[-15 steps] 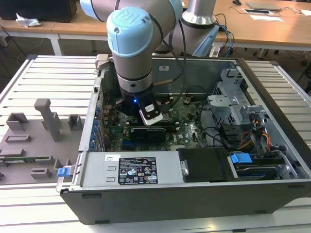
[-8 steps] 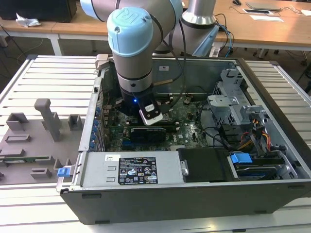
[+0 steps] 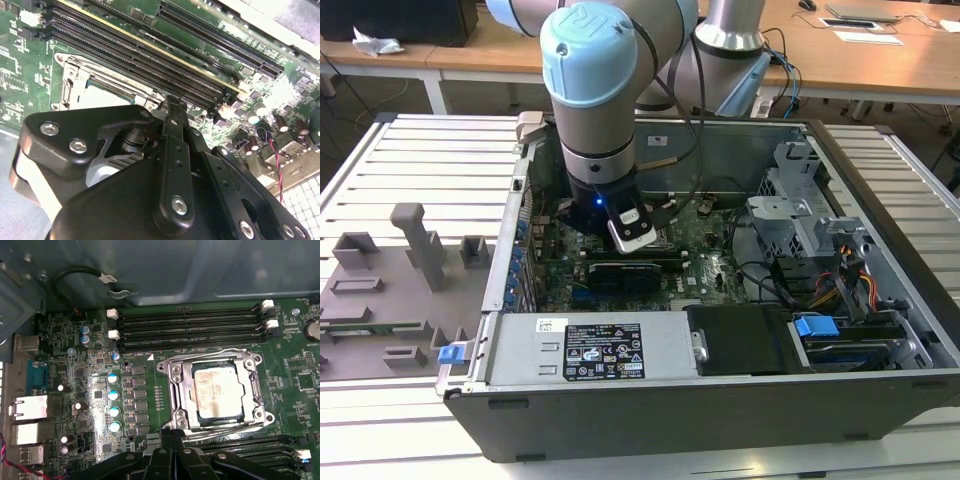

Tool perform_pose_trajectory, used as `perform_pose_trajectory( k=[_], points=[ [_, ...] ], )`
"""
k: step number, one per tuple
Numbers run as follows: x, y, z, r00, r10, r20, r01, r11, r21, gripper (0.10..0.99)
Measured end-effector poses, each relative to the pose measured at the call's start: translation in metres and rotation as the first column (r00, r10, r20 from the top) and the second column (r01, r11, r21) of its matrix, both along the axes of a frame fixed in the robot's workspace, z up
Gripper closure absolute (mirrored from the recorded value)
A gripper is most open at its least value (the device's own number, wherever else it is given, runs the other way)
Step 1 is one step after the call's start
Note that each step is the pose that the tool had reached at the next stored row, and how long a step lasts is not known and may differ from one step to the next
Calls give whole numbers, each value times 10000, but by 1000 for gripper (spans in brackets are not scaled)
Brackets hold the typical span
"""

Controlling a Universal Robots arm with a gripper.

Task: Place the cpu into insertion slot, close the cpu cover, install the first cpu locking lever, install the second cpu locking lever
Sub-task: 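Install the second cpu locking lever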

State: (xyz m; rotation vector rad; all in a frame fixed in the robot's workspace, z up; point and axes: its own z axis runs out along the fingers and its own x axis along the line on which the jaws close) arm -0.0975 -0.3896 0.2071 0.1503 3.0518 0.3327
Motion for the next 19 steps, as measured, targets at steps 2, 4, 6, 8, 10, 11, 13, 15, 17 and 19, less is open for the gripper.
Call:
perform_pose_trajectory(
  k=[2, 4, 6, 8, 10, 11, 13, 15, 17, 19],
  points=[
    [17, 0, -5, 10000, 0, 1, 0, 10000, 0, 980],
    [29, 0, -9, 10000, -1, 0, 1, 10000, 1, 980],
    [32, 3, -41, 10000, -1, -1, 1, 10000, -1, 980],
    [31, 16, -61, 10000, -1, -8, 1, 10000, -4, 980],
    [32, 36, -72, 10000, 3, -4, -3, 10000, 0, 980],
    [32, 41, -76, 10000, 5, -8, -5, 10000, 1, 980],
    [32, 50, -81, 10000, 4, -19, -4, 10000, -2, 980],
    [32, 54, -87, 10000, 5, -28, -5, 10000, -6, 980],
    [30, 54, -87, 10000, 4, -34, -4, 10000, -8, 980],
    [31, 56, -70, 10000, 5, -31, -5, 10000, -2, 980]
  ],
)
